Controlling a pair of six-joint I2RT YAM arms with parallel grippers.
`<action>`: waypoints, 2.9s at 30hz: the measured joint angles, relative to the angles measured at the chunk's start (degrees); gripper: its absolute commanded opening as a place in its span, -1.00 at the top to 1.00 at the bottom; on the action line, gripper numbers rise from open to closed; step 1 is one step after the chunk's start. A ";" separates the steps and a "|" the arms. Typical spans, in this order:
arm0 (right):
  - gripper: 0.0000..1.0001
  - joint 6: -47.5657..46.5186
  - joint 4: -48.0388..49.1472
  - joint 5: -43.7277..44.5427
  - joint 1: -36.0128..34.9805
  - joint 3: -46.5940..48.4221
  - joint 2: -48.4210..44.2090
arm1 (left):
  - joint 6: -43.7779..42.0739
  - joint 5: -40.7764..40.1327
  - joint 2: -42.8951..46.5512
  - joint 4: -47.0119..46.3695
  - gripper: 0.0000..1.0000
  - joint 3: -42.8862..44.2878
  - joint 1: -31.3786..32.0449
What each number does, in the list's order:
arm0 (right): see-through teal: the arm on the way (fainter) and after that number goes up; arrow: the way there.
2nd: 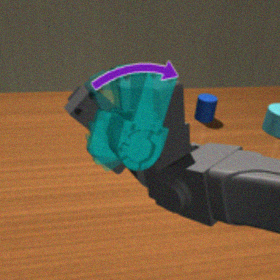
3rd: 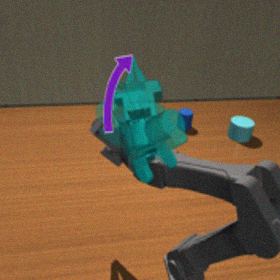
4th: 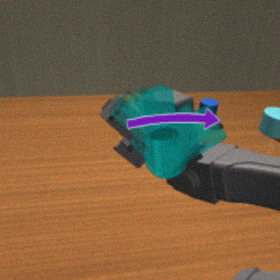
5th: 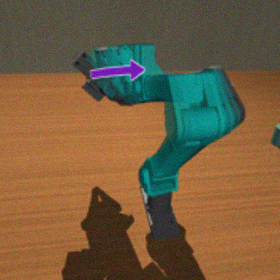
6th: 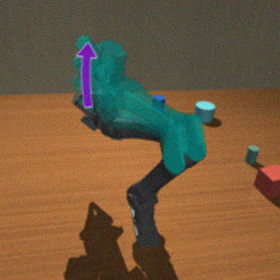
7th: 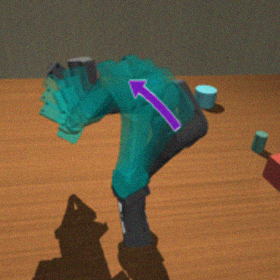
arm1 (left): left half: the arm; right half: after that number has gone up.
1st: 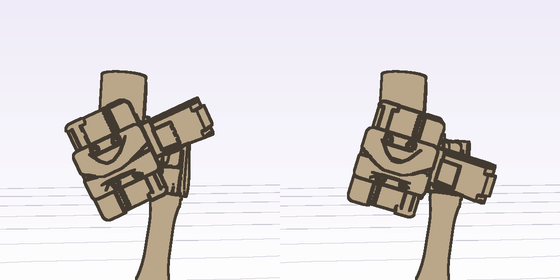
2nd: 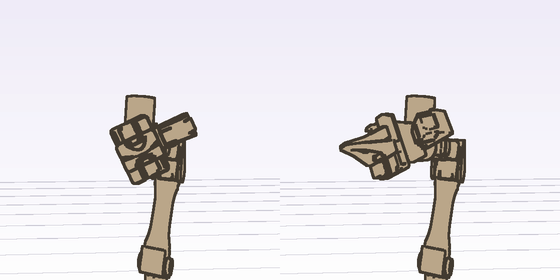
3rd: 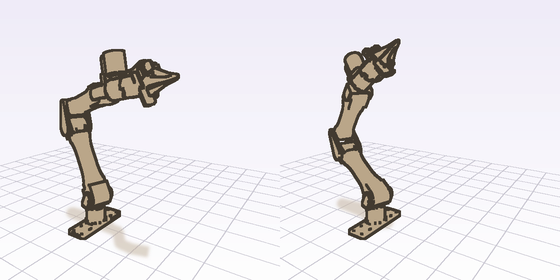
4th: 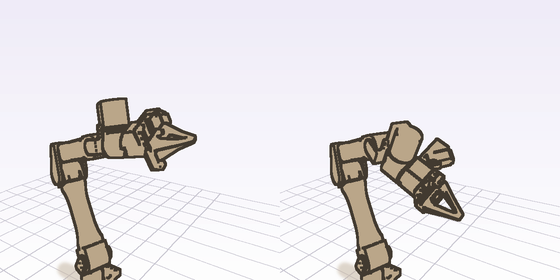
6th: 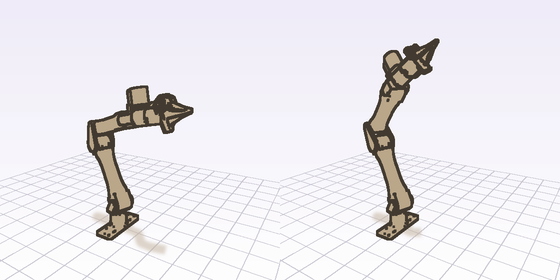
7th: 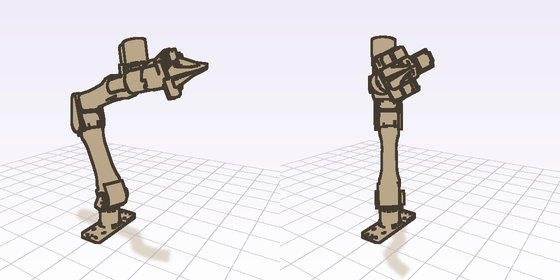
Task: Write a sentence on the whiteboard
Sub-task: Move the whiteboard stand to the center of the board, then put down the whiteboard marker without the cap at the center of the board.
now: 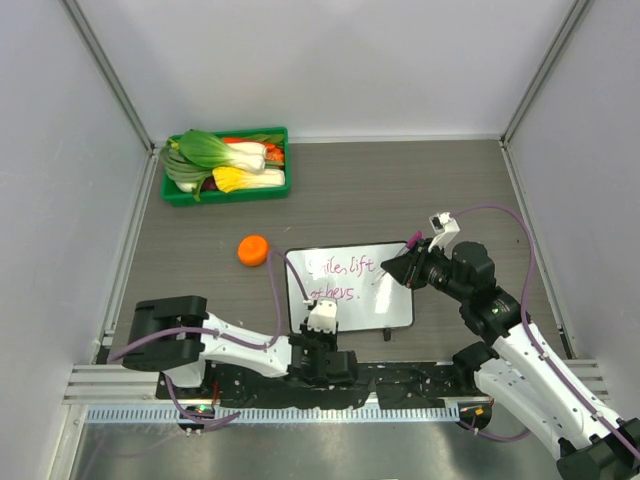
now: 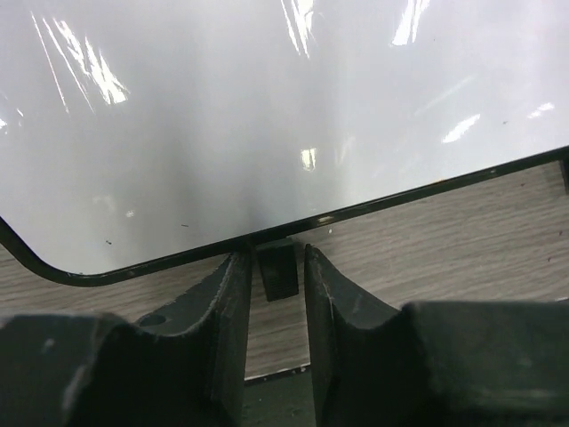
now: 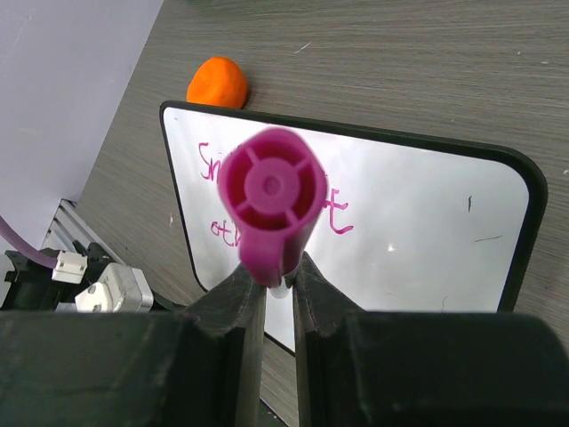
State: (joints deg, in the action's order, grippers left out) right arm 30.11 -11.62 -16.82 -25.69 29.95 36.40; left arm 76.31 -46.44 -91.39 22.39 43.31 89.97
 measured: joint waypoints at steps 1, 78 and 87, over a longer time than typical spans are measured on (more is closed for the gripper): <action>0.99 0.00 0.00 0.00 0.02 0.00 0.00 | -0.20 -0.20 -0.31 0.00 0.59 0.20 -0.17; 0.99 0.15 -4.15 -0.07 0.57 -0.92 -0.37 | -23.67 14.71 2.08 -6.99 -0.99 2.95 -15.96; 0.99 0.44 -5.31 0.22 1.07 -2.12 0.79 | -32.00 23.37 13.22 -5.46 -0.99 3.15 -25.42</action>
State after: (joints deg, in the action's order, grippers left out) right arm 30.55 -16.93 -16.60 -24.62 27.83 37.19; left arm 44.31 -23.07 -78.17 16.93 46.46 64.55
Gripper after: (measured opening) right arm 0.206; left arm 0.994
